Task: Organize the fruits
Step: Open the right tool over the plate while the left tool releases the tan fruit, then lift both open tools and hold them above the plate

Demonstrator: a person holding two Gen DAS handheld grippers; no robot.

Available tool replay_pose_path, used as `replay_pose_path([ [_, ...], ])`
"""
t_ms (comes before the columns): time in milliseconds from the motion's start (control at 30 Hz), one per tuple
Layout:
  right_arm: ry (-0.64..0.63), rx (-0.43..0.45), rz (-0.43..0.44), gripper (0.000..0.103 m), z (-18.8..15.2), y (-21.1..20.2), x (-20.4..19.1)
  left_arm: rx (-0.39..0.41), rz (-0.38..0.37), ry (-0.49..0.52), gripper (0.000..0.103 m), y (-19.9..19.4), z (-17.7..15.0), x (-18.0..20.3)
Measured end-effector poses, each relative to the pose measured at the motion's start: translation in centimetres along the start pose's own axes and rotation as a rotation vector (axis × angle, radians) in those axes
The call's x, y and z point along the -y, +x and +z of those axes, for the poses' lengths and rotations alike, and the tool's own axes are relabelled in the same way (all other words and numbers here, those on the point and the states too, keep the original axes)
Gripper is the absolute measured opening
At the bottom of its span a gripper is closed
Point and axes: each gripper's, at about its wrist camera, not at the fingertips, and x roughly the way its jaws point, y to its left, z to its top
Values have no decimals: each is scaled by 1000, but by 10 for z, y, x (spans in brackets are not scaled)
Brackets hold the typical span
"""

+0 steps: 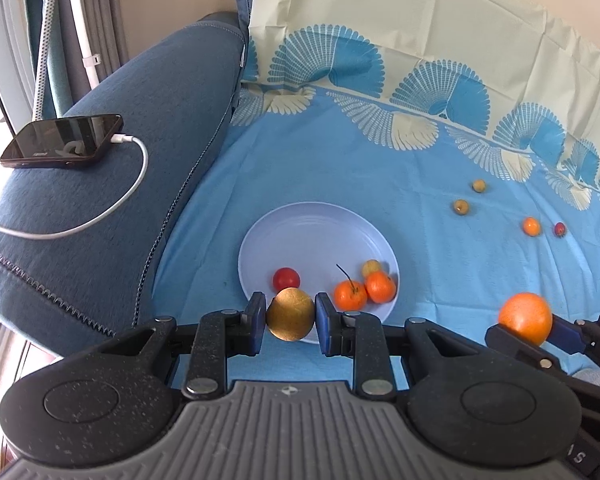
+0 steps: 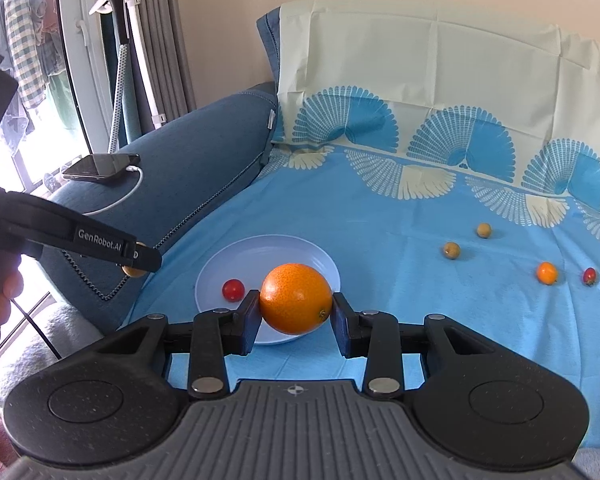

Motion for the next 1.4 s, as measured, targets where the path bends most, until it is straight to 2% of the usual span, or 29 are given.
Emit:
replay_pose_path([
  [533, -13, -121, 24, 39, 17, 118, 8, -95, 26, 10, 29, 109, 50, 7],
  [933, -65, -198, 19, 39, 19, 190, 4, -148, 85, 57, 29, 180, 65, 6],
  [967, -72, -201, 20, 39, 19, 193, 4, -146, 89, 67, 33, 183, 65, 6],
  [1000, -80, -204, 20, 39, 19, 196, 3, -148, 95, 77, 49, 185, 66, 7],
  [1033, -90, -208, 22, 40, 20, 199, 2, -143, 97, 81, 60, 185, 66, 7],
  [1067, -99, -208, 27, 40, 21, 201, 1, -126, 97, 76, 87, 183, 67, 6],
  [1100, -104, -202, 32, 47, 22, 202, 0, -106, 101, 69, 103, 178, 67, 5],
  [1133, -108, -195, 35, 55, 24, 202, 0, -79, 106, 62, 103, 171, 67, 3],
  [1167, -111, -182, 35, 69, 26, 200, 0, -62, 108, 64, 103, 165, 67, 4],
  [1200, -110, -167, 31, 79, 27, 195, -1, -58, 109, 76, 103, 159, 66, 4],
  [1400, -72, -182, 11, 93, 29, 159, -1, -79, 152, 71, 103, 118, 45, -1],
])
